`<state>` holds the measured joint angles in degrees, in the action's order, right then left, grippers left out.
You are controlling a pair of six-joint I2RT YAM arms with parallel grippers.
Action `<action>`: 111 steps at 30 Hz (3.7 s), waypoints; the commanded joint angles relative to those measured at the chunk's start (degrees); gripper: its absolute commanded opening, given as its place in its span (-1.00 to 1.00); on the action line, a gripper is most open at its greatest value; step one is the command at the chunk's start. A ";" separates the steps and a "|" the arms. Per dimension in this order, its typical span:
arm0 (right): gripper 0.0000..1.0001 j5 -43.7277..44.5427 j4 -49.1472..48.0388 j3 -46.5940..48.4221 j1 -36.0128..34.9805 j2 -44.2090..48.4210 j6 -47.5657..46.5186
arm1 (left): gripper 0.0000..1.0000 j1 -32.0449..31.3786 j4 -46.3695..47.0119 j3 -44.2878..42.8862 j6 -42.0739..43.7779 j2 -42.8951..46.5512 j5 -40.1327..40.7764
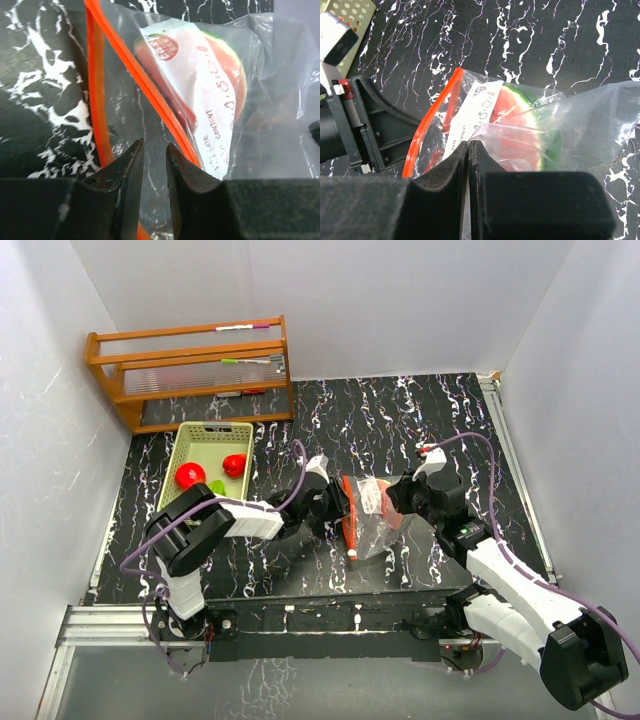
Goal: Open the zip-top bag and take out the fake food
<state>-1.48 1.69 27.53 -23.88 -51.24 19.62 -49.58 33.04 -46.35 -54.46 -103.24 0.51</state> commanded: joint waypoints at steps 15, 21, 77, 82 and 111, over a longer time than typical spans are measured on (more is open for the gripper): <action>-0.85 -6.54 2.60 7.61 -0.10 7.75 -2.22 | 0.51 1.07 16.91 -1.04 -7.30 -9.88 -7.16; -0.85 -3.85 2.67 4.23 -0.11 3.82 -4.02 | 0.86 1.10 24.15 -0.69 -7.38 -11.79 -9.33; -0.85 9.87 1.21 3.96 -13.88 4.98 -8.39 | 0.52 -0.60 57.13 -3.85 -13.33 -20.46 -16.80; -0.85 10.30 0.99 3.77 -13.90 4.97 -8.27 | -0.16 -0.69 60.00 -5.36 -15.97 -23.37 -18.91; -0.85 16.55 3.21 3.54 -13.82 8.85 -7.59 | 0.17 -0.72 44.05 2.36 3.54 -11.44 -23.94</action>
<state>12.32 6.37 30.41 -37.50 -44.34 12.10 -50.11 83.02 -44.91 -60.34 -121.95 -21.39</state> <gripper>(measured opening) 0.078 0.596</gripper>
